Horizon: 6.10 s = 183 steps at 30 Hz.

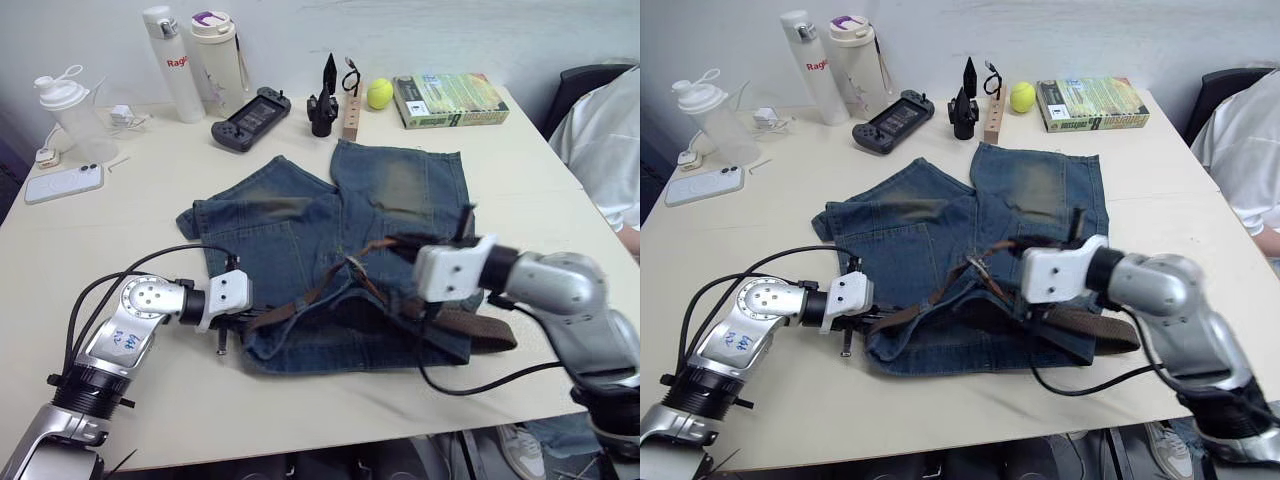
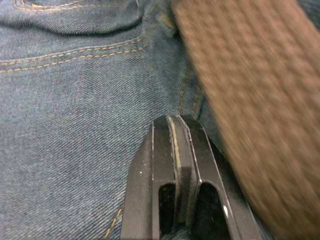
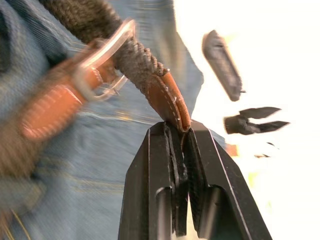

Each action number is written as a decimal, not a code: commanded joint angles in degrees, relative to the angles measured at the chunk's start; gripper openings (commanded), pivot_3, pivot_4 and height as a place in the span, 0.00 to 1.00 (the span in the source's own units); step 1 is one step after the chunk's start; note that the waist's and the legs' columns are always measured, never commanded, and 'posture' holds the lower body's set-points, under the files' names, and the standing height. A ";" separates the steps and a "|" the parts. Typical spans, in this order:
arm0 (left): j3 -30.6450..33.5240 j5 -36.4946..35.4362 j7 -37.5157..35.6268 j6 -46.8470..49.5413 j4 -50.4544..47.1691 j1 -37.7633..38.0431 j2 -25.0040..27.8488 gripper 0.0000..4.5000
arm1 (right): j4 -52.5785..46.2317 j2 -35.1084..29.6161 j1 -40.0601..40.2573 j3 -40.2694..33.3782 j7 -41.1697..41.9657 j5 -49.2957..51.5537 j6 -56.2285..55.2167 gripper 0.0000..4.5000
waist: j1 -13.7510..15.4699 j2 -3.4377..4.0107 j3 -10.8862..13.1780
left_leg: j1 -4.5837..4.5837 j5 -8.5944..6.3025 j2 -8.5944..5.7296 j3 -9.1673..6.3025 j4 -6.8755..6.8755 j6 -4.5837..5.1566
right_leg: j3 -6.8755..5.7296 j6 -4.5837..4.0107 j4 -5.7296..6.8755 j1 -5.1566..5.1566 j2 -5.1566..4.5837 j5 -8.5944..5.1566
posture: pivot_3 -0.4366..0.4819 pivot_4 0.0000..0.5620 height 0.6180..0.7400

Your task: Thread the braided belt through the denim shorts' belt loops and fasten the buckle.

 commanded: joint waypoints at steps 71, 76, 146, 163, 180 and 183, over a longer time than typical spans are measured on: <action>5.88 -11.29 26.68 35.58 -22.24 -8.03 -19.03 0.04 | -3.69 11.75 -6.30 9.73 -4.62 -2.84 20.51 0.22 | 0.10 -0.02 0.04 | -0.18 0.08 -0.06 -0.08 0.15 0.06 | -0.09 0.05 0.06 -0.03 0.37 0.03 | 0.48 0.27 0.81; 7.17 -12.37 28.83 36.65 -25.26 -4.98 -20.49 0.04 | -8.10 14.03 -3.61 2.70 -4.16 4.41 40.10 0.71 | 0.35 -0.02 0.04 | -0.19 0.08 -0.05 -0.11 0.18 0.05 | -0.09 0.05 0.08 -0.01 0.36 0.03 | 0.48 0.27 0.81; 11.73 -16.97 29.15 29.61 -36.62 11.90 -16.43 0.04 | -16.11 13.67 6.94 17.49 -16.59 20.53 51.40 0.01 | 0.17 -0.07 0.01 | -0.13 -0.08 -0.04 -0.17 0.04 -0.02 | 0.28 -0.01 -0.11 0.01 -0.07 0.00 | 0.48 0.27 0.81; 11.22 -16.48 28.98 29.39 -36.39 11.91 -15.57 0.04 | -11.82 11.07 1.92 26.99 -15.31 15.97 51.61 0.01 | 0.04 -0.07 0.00 | -0.12 -0.08 -0.03 -0.16 0.03 -0.04 | 0.25 -0.01 -0.11 -0.01 -0.06 0.00 | 0.48 0.27 0.81; 10.19 -15.53 26.47 27.39 -36.06 11.20 -13.50 0.04 | -10.86 11.87 -0.87 26.37 -15.77 17.67 58.69 0.01 | 0.09 -0.07 0.00 | -0.12 -0.09 -0.03 -0.17 0.03 -0.04 | 0.30 -0.01 -0.21 -0.01 -0.10 0.00 | 0.48 0.27 0.81; 9.93 -15.45 25.60 27.28 -35.59 10.21 -13.25 0.04 | -9.95 11.41 -2.96 29.71 -14.01 18.88 62.76 0.01 | 0.03 -0.07 0.00 | -0.11 -0.09 -0.03 -0.17 0.02 -0.04 | 0.31 -0.01 -0.21 -0.01 -0.10 -0.01 | 0.48 0.27 0.81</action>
